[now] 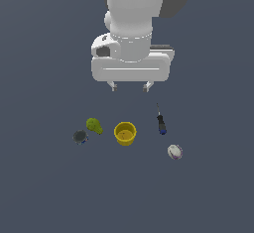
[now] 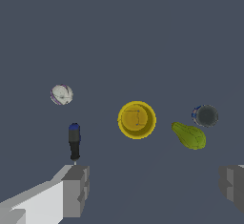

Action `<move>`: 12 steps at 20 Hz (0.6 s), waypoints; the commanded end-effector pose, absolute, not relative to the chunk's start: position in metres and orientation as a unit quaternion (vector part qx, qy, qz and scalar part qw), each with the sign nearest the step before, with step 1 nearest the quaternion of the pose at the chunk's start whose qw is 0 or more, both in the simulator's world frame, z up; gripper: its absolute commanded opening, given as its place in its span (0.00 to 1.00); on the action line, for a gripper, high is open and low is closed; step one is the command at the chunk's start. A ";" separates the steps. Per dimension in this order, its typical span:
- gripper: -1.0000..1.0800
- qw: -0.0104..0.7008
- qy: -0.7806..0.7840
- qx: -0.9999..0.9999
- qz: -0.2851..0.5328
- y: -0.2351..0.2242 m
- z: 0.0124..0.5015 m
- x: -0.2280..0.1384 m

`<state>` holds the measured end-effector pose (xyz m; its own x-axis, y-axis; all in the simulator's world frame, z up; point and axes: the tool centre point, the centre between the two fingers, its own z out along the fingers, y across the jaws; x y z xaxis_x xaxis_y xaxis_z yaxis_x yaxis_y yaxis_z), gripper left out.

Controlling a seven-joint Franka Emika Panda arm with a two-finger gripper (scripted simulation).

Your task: Pick up a designated object from a clutter of objects.

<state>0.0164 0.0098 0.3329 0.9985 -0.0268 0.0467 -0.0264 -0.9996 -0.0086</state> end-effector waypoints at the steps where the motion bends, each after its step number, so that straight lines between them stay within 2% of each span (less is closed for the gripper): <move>1: 0.96 0.004 0.013 -1.000 -0.023 0.010 0.333 0.016; 12: 0.96 0.011 0.032 -0.999 -0.027 0.004 0.337 0.022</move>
